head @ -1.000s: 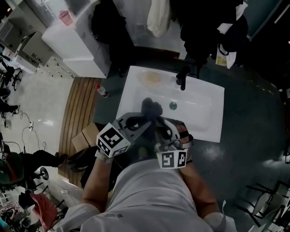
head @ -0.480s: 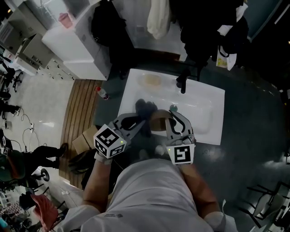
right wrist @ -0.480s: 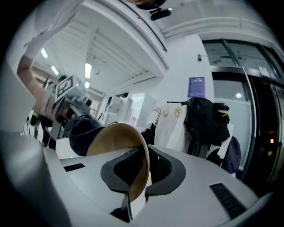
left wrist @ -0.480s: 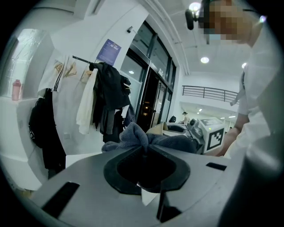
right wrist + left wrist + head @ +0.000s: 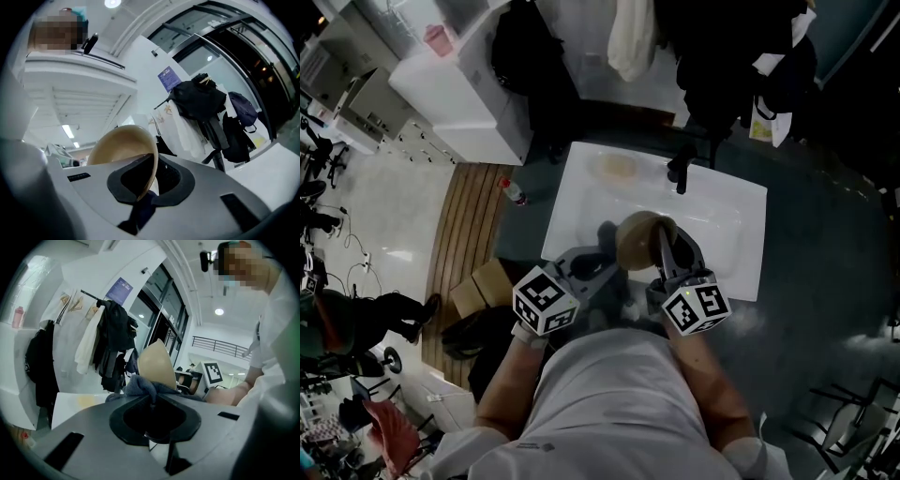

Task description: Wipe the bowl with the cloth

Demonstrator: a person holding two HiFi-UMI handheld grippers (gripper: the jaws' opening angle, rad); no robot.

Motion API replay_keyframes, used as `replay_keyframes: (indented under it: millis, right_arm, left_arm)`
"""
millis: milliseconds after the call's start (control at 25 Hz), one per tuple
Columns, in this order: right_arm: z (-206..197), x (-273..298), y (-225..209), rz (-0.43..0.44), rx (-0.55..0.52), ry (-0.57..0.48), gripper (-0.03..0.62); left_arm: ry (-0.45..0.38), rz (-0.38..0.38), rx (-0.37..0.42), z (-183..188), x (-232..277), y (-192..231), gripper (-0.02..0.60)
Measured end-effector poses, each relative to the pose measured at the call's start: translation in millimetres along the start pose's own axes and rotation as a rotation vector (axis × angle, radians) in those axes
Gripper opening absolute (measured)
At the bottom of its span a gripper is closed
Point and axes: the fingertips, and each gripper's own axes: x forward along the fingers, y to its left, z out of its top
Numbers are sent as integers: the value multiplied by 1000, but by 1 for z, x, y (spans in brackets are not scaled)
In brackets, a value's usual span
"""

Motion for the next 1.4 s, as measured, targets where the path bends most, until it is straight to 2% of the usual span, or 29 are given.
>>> replay_keyframes:
  millis: [120,200,480,640,840,1080,1240,1400]
  right_arm:
    - [0,0,3,31,82,-27,32]
    - [0,1,7,50,98,-42,31]
    - [-5,6,51,170,-27,-36,32]
    - [-8,7,60,188,-48,-22,32]
    - [-11,7,48,130,-19,-5,32]
    - [-11,2,12,-8,52,27,32]
    - [-15,-6,-13,-78,49,45,32]
    - [-24,-11,-19,-97,4,80,32]
  left_arm:
    - [-16,-29,-50,-3,4,-7,44]
    - [-21,-37,-78,-5,6,-9,44]
    - [14,-68,-92,-15,21,-23,44]
    - [-3,-83,-64,-13,24,-30,44]
    - [-11,-82,-53,-15,22,-33,44]
    - [17,-105,-32,-17,16,-43,43]
    - [-34,-95,-61,-10,3,-39,43]
    - [-67,-64,-57,0,-12,-30,43]
